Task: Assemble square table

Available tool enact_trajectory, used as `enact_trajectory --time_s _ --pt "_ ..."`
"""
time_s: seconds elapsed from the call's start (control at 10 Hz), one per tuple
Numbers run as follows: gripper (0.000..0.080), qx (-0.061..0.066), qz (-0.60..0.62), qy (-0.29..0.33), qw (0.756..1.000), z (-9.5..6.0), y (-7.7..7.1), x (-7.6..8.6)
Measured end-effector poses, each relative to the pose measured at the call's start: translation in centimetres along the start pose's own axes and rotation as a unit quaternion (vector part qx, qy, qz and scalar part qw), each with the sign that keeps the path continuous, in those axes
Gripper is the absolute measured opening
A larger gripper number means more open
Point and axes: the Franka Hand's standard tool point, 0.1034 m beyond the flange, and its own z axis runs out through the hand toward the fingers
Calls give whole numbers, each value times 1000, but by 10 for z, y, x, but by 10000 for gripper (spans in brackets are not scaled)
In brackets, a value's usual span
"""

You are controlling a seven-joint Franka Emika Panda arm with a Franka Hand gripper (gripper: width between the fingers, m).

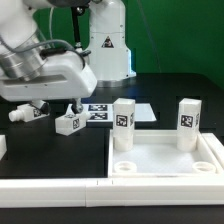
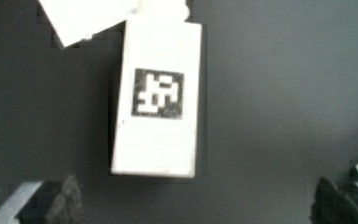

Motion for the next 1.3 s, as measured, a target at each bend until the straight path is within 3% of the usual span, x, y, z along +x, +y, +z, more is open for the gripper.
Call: enact_trajectory --time_s 0.2,0.3,0.5,0.6,1.2,1.3 --pt "649 15 9 -88 996 7 -3 -8" --pt "649 30 57 -145 987 16 -1 -12" --pt "649 35 91 -255 962 30 0 -18" --pt "649 35 88 -260 961 32 3 -12" --pt "649 35 104 -274 956 48 15 -13" --pt "602 34 103 -274 956 48 15 -13"
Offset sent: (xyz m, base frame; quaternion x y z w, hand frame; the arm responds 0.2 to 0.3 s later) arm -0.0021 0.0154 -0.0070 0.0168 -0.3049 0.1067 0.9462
